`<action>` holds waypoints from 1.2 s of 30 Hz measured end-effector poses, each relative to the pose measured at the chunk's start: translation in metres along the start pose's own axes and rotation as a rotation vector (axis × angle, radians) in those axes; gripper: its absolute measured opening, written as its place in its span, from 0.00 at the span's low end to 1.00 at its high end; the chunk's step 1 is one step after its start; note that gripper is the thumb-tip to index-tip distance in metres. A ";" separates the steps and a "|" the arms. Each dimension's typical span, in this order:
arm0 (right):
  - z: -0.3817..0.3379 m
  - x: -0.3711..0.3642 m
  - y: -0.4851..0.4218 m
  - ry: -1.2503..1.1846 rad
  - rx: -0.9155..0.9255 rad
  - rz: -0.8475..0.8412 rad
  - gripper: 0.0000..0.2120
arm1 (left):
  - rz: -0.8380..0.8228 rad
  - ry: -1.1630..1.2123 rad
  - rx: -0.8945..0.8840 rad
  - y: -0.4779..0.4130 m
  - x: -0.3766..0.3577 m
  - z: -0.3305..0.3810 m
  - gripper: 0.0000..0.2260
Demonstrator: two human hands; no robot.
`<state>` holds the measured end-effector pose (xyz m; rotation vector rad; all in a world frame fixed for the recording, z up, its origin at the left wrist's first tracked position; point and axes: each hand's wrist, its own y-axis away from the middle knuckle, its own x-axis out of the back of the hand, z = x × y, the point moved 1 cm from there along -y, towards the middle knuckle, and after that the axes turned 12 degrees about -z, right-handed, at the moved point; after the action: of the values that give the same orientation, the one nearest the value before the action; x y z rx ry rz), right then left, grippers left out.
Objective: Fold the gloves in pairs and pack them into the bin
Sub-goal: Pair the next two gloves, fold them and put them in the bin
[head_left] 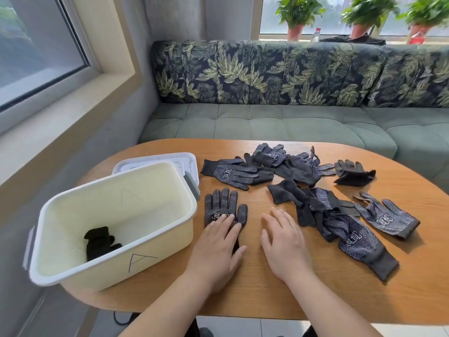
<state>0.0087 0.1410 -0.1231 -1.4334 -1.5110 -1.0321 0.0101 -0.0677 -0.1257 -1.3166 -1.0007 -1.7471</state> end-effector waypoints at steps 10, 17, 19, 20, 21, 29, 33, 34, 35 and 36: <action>-0.006 -0.002 -0.006 0.181 0.134 0.067 0.22 | 0.156 0.086 0.090 0.009 -0.004 0.002 0.26; -0.050 0.002 -0.065 0.192 0.280 -0.033 0.27 | 0.189 0.069 0.108 0.006 -0.005 0.000 0.27; -0.062 0.003 -0.084 0.170 0.285 -0.135 0.27 | 0.207 0.072 0.108 0.005 -0.005 0.000 0.27; -0.067 0.005 -0.092 0.162 0.277 -0.184 0.28 | 0.206 0.078 0.107 0.005 -0.005 0.000 0.28; -0.070 0.007 -0.097 0.159 0.263 -0.226 0.28 | 0.202 0.082 0.104 0.005 -0.005 0.000 0.28; -0.051 0.013 -0.101 0.308 0.128 -0.137 0.28 | 0.232 0.090 0.103 0.003 -0.009 -0.001 0.27; -0.020 0.020 -0.090 0.303 0.066 -0.016 0.25 | 0.258 0.103 0.103 0.006 -0.007 0.000 0.26; -0.012 0.021 -0.088 0.297 0.047 0.002 0.25 | 0.266 0.107 0.097 0.006 -0.007 0.000 0.25; -0.007 0.023 -0.086 0.295 0.022 0.007 0.26 | 0.275 0.108 0.092 0.007 -0.006 0.001 0.24; -0.002 0.024 -0.083 0.304 0.000 0.011 0.26 | 0.283 0.108 0.087 0.008 -0.005 0.001 0.23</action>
<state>-0.0750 0.1452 -0.1028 -1.2193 -1.2805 -1.1837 0.0183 -0.0696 -0.1288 -1.2297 -0.7792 -1.5255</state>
